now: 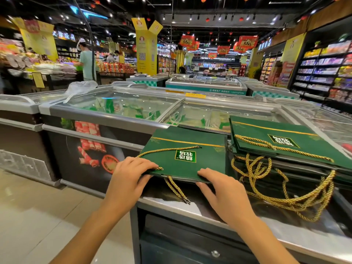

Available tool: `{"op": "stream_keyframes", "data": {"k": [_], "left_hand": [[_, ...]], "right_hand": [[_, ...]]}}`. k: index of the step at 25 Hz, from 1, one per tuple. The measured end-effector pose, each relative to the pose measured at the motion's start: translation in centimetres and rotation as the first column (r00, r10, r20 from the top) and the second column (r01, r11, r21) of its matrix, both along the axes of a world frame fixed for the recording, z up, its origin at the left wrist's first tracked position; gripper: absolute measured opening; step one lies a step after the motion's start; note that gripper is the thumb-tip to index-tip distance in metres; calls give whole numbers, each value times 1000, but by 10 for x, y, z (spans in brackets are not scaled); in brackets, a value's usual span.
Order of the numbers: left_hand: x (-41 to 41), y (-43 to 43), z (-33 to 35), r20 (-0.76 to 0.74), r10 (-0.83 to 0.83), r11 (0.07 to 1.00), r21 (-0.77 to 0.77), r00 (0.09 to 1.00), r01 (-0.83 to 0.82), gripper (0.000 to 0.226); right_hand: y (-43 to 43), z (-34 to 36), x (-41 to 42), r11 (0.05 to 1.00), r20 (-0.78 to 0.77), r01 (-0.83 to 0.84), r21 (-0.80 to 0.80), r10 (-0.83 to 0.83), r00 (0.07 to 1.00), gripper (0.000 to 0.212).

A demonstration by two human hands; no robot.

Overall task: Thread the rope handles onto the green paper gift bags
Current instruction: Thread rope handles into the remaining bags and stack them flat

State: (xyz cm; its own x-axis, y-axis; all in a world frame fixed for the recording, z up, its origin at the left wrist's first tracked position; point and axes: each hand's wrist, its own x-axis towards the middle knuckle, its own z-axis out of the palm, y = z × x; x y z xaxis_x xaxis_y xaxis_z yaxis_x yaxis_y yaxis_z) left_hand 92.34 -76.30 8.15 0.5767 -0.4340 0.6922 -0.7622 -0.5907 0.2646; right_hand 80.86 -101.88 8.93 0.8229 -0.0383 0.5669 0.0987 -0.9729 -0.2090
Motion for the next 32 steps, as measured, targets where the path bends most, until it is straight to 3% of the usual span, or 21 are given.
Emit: {"op": "stream_keyframes", "data": {"k": [6,10,16,20,22,24,27,32], "left_hand": [[-47,19,-12,10,5,999,-45,1000,-4,29],[-65,25,-15,-5,12,999,-49,1000,-13,30],[-78,28,-4,-108,-16,997,-79,994,7,44],[-72,17,36,-147,11,986,-165,989,-36,45],[-57,-5,64,-190,0,998,-63,982,-12,38],[-35,-37,86,-270,-8,981,183,963,60,38],[0,-92,100,-317,65,847,518,946,116,53],[39,-146,82,-391,133,803,581,911,131,55]], "right_hand": [[-3,-12,-35,983,138,-172,68,161,977,33],[-18,-15,-50,984,139,-150,99,136,981,47],[-30,-18,-57,898,119,-234,374,203,972,40],[-32,-17,-57,855,90,-244,458,228,969,39],[-34,-17,-57,844,77,-240,479,233,970,38],[-35,-17,-57,827,66,-239,509,239,969,36],[-37,-16,-57,810,52,-243,534,255,966,35],[-37,-14,-58,807,49,-248,536,263,963,37]]}}
